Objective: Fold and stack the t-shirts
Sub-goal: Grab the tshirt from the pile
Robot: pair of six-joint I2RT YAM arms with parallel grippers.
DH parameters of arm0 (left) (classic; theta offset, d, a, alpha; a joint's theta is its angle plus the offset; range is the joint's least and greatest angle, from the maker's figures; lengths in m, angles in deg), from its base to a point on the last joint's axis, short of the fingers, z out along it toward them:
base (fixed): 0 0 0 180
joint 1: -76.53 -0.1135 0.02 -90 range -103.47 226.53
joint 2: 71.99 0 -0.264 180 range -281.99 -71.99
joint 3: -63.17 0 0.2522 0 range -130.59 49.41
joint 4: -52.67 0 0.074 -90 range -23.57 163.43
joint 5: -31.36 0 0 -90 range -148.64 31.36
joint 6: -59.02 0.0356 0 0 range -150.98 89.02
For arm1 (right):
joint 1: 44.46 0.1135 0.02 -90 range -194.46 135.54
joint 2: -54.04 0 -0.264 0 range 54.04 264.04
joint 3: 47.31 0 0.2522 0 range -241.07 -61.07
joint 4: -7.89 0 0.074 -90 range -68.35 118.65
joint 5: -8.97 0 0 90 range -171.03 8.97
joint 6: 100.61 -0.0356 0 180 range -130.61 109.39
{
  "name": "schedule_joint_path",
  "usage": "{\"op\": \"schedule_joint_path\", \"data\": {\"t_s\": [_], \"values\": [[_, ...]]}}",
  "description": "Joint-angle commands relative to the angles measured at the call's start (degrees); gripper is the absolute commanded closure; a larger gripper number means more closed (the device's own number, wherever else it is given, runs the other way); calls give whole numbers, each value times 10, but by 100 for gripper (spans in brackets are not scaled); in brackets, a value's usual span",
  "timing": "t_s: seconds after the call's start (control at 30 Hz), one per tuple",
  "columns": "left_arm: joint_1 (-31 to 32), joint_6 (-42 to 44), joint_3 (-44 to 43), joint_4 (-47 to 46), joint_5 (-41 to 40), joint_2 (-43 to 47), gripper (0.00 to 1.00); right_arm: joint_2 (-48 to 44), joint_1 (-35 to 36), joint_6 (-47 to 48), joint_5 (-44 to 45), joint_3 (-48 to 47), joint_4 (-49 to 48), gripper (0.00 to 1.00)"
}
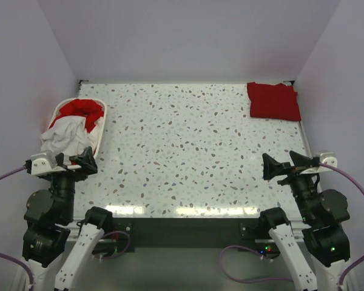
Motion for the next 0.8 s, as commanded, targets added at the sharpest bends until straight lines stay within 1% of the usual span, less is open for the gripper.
{"op": "schedule_joint_path", "data": {"t_s": [0.0,0.13,0.23,0.33,0.37,0.43,0.47,0.53,0.57,0.6,0.67,0.7,0.77], "values": [[-3,-20,13,-7,-21,-9,0,0,10,0,4,5,-16,1],[-4,-29,28,-25,-26,-40,0,7,16,-16,-20,26,-25,1],[-4,-45,35,-46,-26,-88,0,17,22,-36,-33,44,-32,1],[-4,-61,30,-65,-31,-161,0,28,27,-49,-42,61,-39,1],[-4,-67,28,-70,-31,-209,0,31,30,-54,-43,69,-41,1],[-4,-70,13,-80,-18,-265,0,41,32,-73,-50,81,-52,1],[-4,-78,5,-80,-14,-327,0,44,34,-79,-51,88,-56,1],[-4,-89,-25,-75,-23,-390,0,56,34,-97,-66,105,-61,1],[-6,-101,-38,-69,-34,-449,0,58,35,-102,-71,115,-63,1],[-18,-103,-51,-67,-55,-477,0,61,34,-107,-72,120,-65,1],[-45,-107,-91,-61,-65,-544,0,72,35,-118,-80,126,-68,1],[-87,-106,-102,-62,-59,-561,0,76,35,-120,-94,132,-72,1],[-128,-99,-127,-79,-62,-598,0,89,36,-130,-108,138,-81,1]]}}
